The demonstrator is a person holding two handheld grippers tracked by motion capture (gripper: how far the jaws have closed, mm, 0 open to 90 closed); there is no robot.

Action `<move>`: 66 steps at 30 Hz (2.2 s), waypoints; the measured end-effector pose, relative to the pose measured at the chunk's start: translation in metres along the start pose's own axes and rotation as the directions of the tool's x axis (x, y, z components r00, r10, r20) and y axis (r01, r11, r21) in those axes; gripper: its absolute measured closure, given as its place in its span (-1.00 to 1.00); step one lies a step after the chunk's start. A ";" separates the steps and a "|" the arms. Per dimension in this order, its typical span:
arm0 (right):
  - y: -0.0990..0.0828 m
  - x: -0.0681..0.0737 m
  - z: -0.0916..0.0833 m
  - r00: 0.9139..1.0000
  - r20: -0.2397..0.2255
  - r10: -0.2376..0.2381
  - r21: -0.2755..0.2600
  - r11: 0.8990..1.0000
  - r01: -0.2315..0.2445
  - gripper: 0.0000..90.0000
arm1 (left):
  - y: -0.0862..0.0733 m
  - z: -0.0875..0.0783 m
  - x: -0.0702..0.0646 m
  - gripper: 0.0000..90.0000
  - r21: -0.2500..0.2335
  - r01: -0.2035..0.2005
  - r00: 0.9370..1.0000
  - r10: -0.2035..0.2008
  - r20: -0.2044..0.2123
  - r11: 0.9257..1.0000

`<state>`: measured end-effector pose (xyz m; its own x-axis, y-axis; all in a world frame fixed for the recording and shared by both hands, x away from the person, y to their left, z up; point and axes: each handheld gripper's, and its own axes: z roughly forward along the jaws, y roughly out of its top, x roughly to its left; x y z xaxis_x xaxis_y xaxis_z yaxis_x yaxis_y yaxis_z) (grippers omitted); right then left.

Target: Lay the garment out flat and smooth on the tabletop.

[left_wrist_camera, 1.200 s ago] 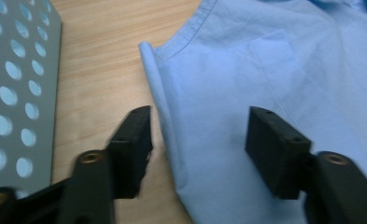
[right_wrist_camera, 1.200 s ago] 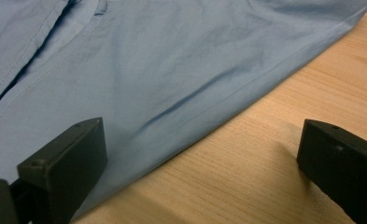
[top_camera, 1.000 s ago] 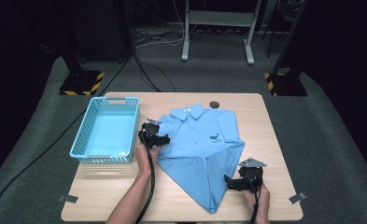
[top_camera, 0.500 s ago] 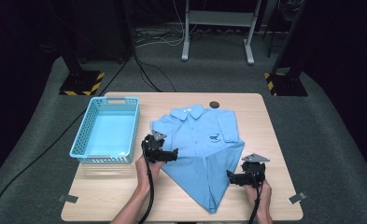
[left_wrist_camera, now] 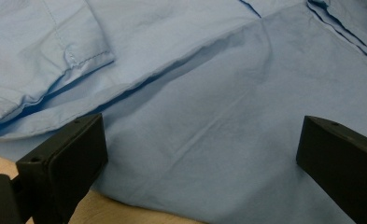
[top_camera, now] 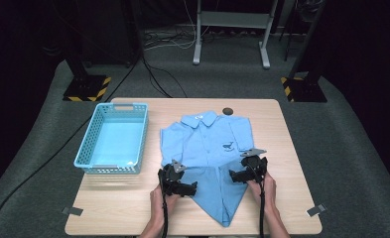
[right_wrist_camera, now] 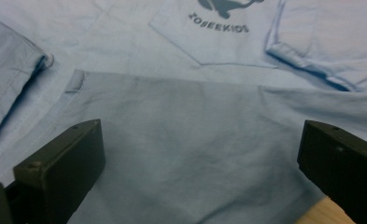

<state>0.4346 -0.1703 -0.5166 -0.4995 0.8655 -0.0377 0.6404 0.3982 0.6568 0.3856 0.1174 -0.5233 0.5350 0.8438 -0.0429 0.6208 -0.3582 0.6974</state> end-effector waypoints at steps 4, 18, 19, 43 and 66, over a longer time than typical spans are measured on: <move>-0.004 -0.002 0.003 0.999 -0.031 0.020 -0.016 1.000 -0.020 -1.00 | -0.002 0.001 -0.003 -0.96 -0.004 -0.015 1.000 0.015 -0.014 1.000; -0.024 0.002 -0.010 0.999 -0.002 0.045 -0.050 0.998 -0.045 -1.00 | -0.005 0.002 -0.010 -0.99 -0.023 -0.044 0.999 0.044 -0.017 0.999; -0.026 0.002 -0.012 0.999 -0.001 0.052 -0.048 0.997 -0.052 -1.00 | -0.005 0.002 -0.010 -0.99 -0.024 -0.048 0.999 0.047 -0.016 0.999; -0.055 0.010 -0.037 0.997 0.020 0.076 -0.054 0.996 -0.075 -1.00 | -0.008 0.001 -0.026 -0.99 -0.024 -0.089 0.996 0.090 0.016 0.996; 0.016 -0.031 -0.010 0.995 0.080 0.054 -0.051 0.997 -0.050 -0.51 | -0.007 0.001 -0.026 -1.00 -0.023 -0.087 0.996 0.088 0.020 0.996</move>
<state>0.4543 -0.1941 -0.4975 -0.4163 0.9071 -0.0622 0.6339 0.3386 0.6953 0.3677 0.0980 -0.5280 0.5987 0.8010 0.0045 0.5580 -0.4211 0.7151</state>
